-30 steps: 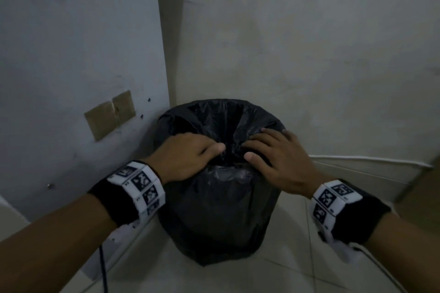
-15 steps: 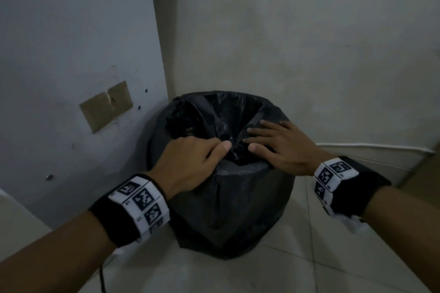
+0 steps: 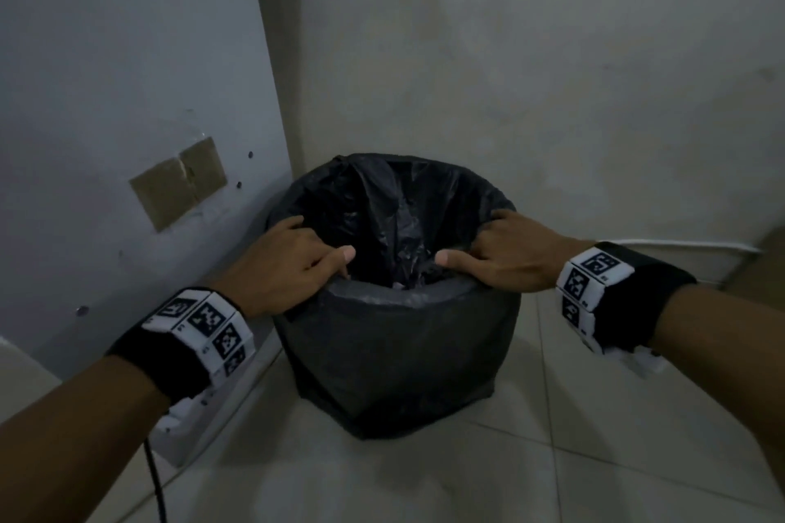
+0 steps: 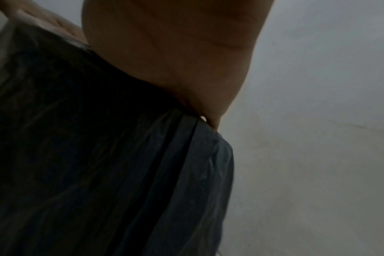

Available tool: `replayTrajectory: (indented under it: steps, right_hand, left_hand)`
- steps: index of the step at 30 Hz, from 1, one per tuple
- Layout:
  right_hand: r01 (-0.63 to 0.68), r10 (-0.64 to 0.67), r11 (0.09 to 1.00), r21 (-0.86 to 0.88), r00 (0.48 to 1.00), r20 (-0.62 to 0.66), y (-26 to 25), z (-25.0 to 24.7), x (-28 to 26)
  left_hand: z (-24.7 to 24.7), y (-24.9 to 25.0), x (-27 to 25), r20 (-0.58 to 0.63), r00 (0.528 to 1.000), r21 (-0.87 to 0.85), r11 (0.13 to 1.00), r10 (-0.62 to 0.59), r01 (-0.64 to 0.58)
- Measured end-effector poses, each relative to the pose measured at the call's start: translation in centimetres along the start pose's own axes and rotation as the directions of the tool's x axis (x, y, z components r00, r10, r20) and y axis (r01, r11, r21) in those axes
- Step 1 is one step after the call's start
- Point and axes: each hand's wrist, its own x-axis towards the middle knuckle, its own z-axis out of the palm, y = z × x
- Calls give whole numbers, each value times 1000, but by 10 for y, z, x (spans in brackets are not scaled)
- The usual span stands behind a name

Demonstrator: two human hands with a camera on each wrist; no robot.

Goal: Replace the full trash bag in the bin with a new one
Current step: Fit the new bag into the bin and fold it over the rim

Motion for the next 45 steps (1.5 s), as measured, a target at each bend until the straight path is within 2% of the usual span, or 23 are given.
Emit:
replayTrajectory:
  steps: [1, 5, 11, 15, 20, 23, 26, 27, 29, 30, 31, 32, 33, 34, 35, 37, 38, 39, 41, 45]
  right_hand:
    - [18, -19, 999, 35, 1000, 12, -3, 0, -1]
    - [-19, -13, 990, 141, 974, 227, -11, -6, -5]
    - [-139, 94, 984, 108, 934, 346, -17, -17, -14]
    - [-176, 162, 984, -3, 896, 414, -11, -11, -6]
    - [-189, 183, 982, -1, 950, 254, 3, -13, -6]
    - [-282, 297, 955, -97, 923, 244, 9, -13, -4]
    - [-292, 304, 946, -141, 950, 70, 7, -11, -5]
    - [-299, 297, 949, -104, 954, -32, 9, -8, -6]
    - [-333, 335, 941, 52, 906, -257, 14, 6, -10]
    - [-338, 376, 926, 169, 870, -319, 16, 15, -11]
    - [-334, 433, 885, 325, 846, -309, 19, 23, -12]
    - [-332, 495, 804, 493, 833, -246, 20, 29, -11]
    - [-338, 543, 694, 635, 825, -154, 20, 34, -9]
    - [-343, 573, 593, 728, 816, -83, 20, 39, -5]
    - [-336, 594, 533, 777, 802, -60, 19, 41, -1]
    - [-286, 626, 494, 821, 773, -107, 19, 45, 8]
    - [-262, 637, 486, 834, 759, -133, 20, 46, 15]
    - [-248, 646, 477, 843, 749, -145, 20, 45, 20]
    - [-245, 667, 453, 857, 731, -143, 21, 43, 35]
    - [-252, 687, 431, 866, 714, -135, 14, 35, 61]
  left_hand:
    - [0, -3, -1, -12, 1000, 8, 1000, -8, 8]
    - [1, -3, -6, 1, 998, 48, 996, -69, 69]
    - [1, -6, 0, 24, 996, 62, 994, -91, 89]
    - [-2, -2, 1, 20, 994, 68, 992, -105, 103]
    - [-2, -4, 3, 11, 988, 55, 987, -154, 153]
    - [1, -5, 3, 18, 993, 100, 989, -113, 111]
    - [-1, 0, 5, -9, 988, 52, 986, -155, 156]
    - [-1, 0, 4, -32, 987, 26, 987, -159, 160]
    - [1, 1, -2, -119, 982, -44, 988, -149, 145]
    - [3, 4, -6, -187, 967, -84, 984, -171, 157]
    - [5, 6, -8, -244, 939, -153, 966, -242, 209]
    - [8, 11, -8, -257, 892, -263, 915, -372, 305]
    - [13, 13, -4, -210, 831, -403, 820, -514, 406]
    - [17, 13, 1, -122, 773, -571, 681, -622, 458]
    - [22, 11, 6, -31, 719, -724, 511, -695, 463]
    - [28, 2, 15, 140, 631, -869, 211, -763, 448]
    - [30, -6, 19, 196, 609, -888, 125, -769, 443]
    - [30, -11, 22, 227, 609, -898, 78, -760, 432]
    - [29, -19, 31, 236, 625, -915, 47, -744, 401]
    - [29, -30, 52, 236, 652, -960, -68, -721, 273]
